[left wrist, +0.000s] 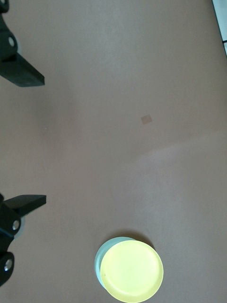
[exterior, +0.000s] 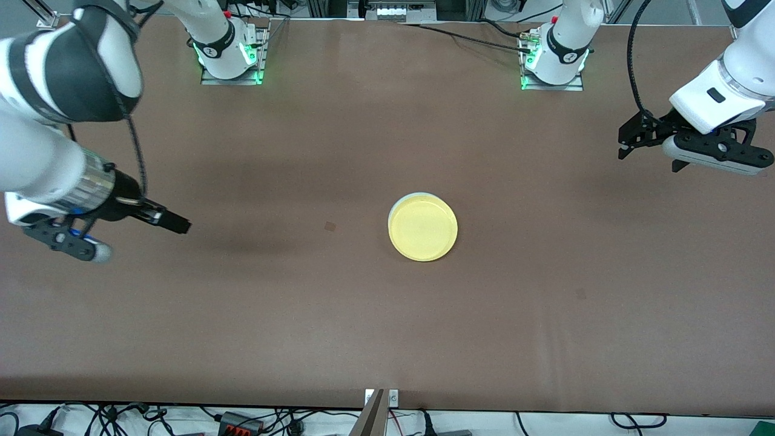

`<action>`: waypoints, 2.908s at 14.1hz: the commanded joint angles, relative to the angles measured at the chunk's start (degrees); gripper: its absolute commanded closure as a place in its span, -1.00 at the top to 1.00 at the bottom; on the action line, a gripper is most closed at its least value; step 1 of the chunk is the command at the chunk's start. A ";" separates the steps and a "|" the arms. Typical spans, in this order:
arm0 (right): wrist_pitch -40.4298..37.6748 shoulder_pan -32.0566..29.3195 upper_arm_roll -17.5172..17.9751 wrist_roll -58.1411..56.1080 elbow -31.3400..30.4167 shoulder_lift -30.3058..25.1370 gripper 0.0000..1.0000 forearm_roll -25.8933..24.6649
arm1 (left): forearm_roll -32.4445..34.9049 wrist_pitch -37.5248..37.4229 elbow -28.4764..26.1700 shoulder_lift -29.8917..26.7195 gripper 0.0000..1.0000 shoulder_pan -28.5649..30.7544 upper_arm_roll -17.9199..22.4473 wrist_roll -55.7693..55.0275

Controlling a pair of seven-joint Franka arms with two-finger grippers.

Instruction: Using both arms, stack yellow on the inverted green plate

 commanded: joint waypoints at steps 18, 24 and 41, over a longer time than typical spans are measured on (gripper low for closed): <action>-2.95 -22.42 16.73 -28.15 -10.61 -13.82 1.00 -12.75 | 1.62 -0.84 1.35 0.51 1.00 -0.24 0.07 -0.09; 4.79 -22.50 16.73 -28.94 -26.87 -24.46 1.00 -12.66 | 1.62 -0.75 1.35 0.51 1.00 -0.24 0.07 -0.09; 3.20 -22.41 16.73 -27.89 -25.91 -24.99 1.00 -11.96 | 1.62 -0.84 1.35 0.51 1.00 -0.24 0.07 -0.09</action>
